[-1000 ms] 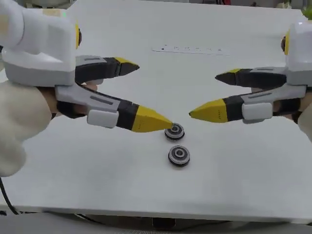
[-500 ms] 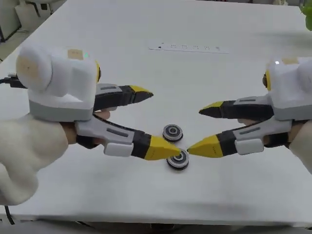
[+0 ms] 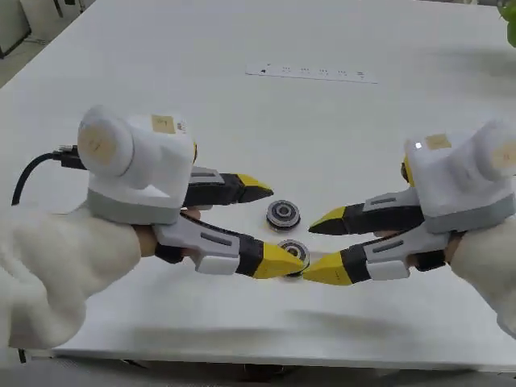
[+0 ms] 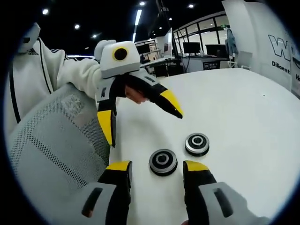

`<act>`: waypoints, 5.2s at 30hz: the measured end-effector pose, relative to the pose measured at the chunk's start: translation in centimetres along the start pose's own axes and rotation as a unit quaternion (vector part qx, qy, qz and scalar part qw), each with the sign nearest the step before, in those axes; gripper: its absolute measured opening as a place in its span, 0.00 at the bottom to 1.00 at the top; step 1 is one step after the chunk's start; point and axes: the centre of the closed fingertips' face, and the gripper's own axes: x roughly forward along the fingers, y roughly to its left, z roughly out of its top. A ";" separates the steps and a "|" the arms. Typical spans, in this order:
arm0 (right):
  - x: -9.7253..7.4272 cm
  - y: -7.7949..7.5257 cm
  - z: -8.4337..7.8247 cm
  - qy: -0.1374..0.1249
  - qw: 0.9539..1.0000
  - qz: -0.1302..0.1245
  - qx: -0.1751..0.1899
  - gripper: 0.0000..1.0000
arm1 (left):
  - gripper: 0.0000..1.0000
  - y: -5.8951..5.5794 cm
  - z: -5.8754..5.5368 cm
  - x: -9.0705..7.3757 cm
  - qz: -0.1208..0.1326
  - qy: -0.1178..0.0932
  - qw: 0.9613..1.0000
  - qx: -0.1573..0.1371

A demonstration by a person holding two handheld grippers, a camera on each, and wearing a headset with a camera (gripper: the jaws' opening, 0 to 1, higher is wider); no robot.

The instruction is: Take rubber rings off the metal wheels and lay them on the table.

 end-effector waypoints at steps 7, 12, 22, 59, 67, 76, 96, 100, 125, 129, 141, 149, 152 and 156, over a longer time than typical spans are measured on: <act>0.4 -0.4 -0.8 0.014 1.000 -0.008 -0.004 0.36 | 0.51 -0.2 -0.8 0.9 -0.004 0.006 1.000 0.005; 0.4 -0.7 -1.3 0.022 1.000 -0.013 -0.010 0.31 | 0.45 0.1 -1.4 1.3 0.001 0.013 1.000 0.007; 0.5 -1.1 -1.6 0.024 1.000 -0.019 -0.007 0.27 | 0.34 0.0 -2.4 2.2 -0.004 0.022 1.000 0.016; 0.7 -1.4 -2.3 0.039 0.999 -0.024 -0.027 0.13 | 0.15 0.5 -3.8 3.0 -0.001 0.046 0.997 0.059; 0.6 -1.5 -2.3 0.040 0.998 -0.025 -0.030 0.11 | 0.15 0.7 -3.7 3.2 -0.001 0.042 0.997 0.057; 1.3 -1.3 -1.6 0.032 0.998 -0.033 -0.043 0.21 | 0.15 0.6 -3.8 3.2 -0.002 0.040 0.997 0.058; 1.1 -1.3 -1.9 0.044 0.997 -0.034 -0.057 0.18 | 0.15 0.5 -3.9 3.1 -0.003 0.036 0.998 0.056; 0.9 -1.4 -2.1 0.045 0.997 -0.033 -0.054 0.15 | 0.15 0.4 -3.9 3.0 -0.002 0.035 0.998 0.056; 0.4 -2.2 -2.3 0.060 0.997 -0.055 -0.012 0.00 | 0.14 0.4 -4.0 2.7 -0.002 0.029 0.998 0.054; 0.3 -2.4 -2.3 0.055 0.996 -0.057 0.029 0.00 | 0.14 0.4 -4.0 2.7 -0.003 0.029 0.998 0.054; -0.1 -2.5 -2.0 0.024 0.983 -0.055 0.175 0.00 | 0.14 0.4 -4.0 2.5 -0.002 0.030 0.998 0.054; -0.3 -2.3 -1.5 -0.019 0.957 -0.042 0.287 0.00 | 0.14 0.4 -4.0 2.6 0.000 0.032 0.998 0.057; -0.3 -2.1 -1.4 -0.028 0.947 -0.036 0.317 0.00 | 0.14 0.4 -4.0 2.6 0.001 0.032 0.998 0.058; -0.2 -2.0 -1.2 -0.032 0.944 -0.033 0.327 0.00 | 0.14 0.4 -4.0 2.6 0.000 0.033 0.998 0.059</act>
